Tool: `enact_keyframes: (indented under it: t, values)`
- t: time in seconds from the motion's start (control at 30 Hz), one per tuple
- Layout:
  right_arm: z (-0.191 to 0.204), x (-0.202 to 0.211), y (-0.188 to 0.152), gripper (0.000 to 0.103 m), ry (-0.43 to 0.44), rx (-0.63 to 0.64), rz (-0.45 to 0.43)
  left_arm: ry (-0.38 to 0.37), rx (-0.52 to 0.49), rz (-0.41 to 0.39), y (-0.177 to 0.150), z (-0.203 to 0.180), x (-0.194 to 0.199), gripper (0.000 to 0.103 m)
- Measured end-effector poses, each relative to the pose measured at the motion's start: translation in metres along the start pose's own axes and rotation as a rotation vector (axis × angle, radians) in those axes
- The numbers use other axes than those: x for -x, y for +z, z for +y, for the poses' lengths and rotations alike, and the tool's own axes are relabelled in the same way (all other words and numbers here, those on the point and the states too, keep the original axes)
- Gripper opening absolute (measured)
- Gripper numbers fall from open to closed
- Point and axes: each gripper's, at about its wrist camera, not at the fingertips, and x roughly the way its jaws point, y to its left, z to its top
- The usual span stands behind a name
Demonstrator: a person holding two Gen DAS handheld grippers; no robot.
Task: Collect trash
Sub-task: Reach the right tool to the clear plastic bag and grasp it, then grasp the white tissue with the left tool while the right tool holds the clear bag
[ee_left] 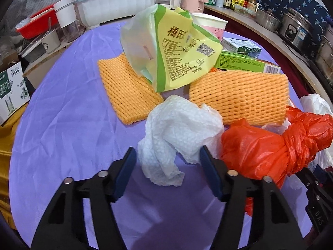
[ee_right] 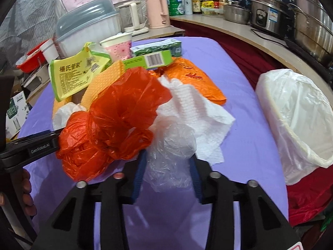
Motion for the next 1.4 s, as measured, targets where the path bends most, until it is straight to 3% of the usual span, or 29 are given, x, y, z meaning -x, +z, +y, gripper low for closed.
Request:
enact_keyframes:
  t: [0.07,0.13,0.37,1.0,1.23,1.4]
  values:
    - [0.003,0.001,0.0,0.019,0.007,0.007,-0.001,-0.013,-0.001,0.008,-0.001,0.0,0.001,0.035]
    - [0.004,0.005,0.0,0.013,0.02,0.008,-0.006,-0.02,-0.003,0.01,-0.002,0.0,0.004,0.026]
    - [0.006,0.036,-0.002,0.006,0.036,0.016,-0.063,-0.054,0.003,-0.012,-0.012,0.002,0.032,0.011]
    - [-0.021,0.146,0.005,0.005,0.02,-0.063,-0.288,-0.131,0.005,-0.185,-0.021,0.012,0.148,0.005]
    - [-0.034,0.162,0.003,0.005,0.021,-0.093,-0.317,-0.116,-0.013,-0.27,-0.007,0.008,0.182,0.004]
    - [-0.04,0.169,-0.001,0.005,0.018,-0.104,-0.326,-0.119,-0.015,-0.273,-0.006,0.006,0.188,0.001]
